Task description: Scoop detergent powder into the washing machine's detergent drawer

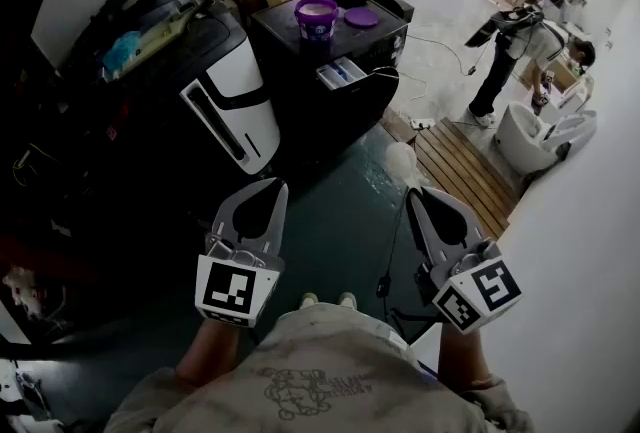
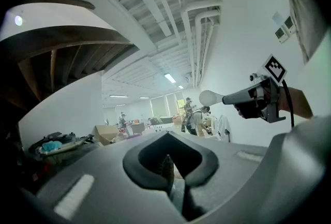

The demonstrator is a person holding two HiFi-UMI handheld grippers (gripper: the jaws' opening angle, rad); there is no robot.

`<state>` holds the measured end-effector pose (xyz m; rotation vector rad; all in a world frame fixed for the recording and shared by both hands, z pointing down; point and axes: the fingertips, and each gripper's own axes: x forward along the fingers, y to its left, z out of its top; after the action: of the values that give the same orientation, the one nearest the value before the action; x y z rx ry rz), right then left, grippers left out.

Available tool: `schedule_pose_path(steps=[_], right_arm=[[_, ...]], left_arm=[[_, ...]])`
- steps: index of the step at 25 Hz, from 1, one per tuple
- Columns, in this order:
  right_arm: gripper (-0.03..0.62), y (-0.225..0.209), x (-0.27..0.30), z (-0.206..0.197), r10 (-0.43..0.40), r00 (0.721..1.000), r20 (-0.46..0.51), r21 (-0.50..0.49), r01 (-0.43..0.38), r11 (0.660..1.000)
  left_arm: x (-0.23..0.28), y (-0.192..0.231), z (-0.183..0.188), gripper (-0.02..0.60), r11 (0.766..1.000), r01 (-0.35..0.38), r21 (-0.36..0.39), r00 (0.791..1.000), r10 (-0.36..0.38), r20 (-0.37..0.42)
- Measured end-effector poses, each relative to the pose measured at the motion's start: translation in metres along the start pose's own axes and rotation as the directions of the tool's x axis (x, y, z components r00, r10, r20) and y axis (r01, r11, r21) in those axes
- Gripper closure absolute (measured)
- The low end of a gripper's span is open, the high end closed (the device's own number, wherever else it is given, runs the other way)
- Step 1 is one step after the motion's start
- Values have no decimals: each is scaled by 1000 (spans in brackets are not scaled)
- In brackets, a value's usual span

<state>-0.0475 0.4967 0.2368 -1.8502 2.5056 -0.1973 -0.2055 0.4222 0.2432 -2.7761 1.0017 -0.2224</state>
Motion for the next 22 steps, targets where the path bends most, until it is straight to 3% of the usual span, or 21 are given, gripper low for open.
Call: schedule_pose_path(steps=[15, 22], right_arm=[[559, -38, -27, -12, 48, 999, -14, 6, -48, 999], [559, -69, -43, -17, 32, 999, -2, 29, -32, 999]], left_arm=[[35, -52, 5, 581, 1000, 12, 9, 1000, -12, -21], [46, -71, -4, 581, 1000, -6, 15, 998, 7, -56]])
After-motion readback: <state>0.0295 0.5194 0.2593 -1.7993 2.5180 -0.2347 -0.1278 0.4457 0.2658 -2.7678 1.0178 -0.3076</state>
